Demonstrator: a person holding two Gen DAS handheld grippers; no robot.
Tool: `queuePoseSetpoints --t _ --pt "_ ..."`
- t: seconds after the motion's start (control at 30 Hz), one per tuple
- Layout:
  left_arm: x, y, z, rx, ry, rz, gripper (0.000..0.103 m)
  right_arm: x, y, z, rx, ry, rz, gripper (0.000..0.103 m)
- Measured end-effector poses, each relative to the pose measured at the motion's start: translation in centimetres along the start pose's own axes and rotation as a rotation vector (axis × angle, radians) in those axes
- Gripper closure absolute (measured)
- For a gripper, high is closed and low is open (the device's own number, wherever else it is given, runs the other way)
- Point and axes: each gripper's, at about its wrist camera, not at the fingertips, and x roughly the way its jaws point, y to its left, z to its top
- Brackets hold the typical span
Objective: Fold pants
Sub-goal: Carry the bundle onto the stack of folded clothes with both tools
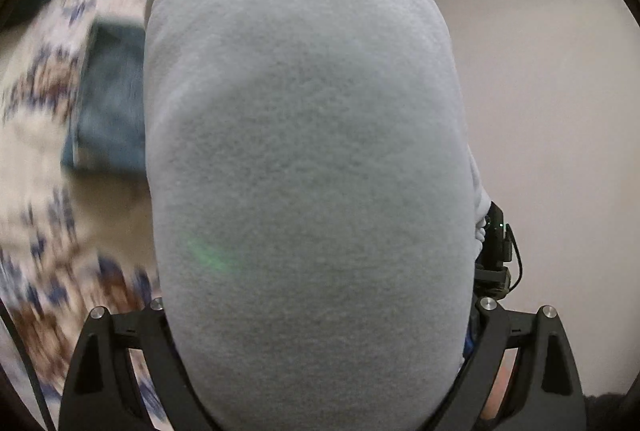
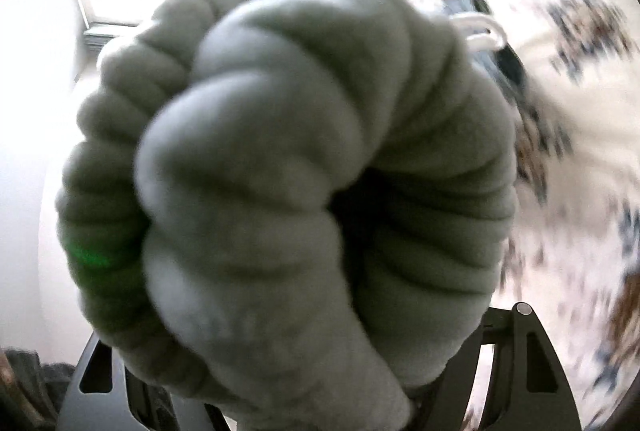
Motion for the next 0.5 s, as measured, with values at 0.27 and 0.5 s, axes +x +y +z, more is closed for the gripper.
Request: queuePoseSetpoints --t 0.27,0.5 --pt "2.6 5.4 14.4 0.01 -0.018 0.029 0.01 10.3 1.9 13.5 -0.06 0.005 -0.025 0.026" --pt "11.4 17.3 18.0 -0.151 0.074 0.108 0.01 18.1 -8.6 24.2 0.067 0.055 -0.109 0.026"
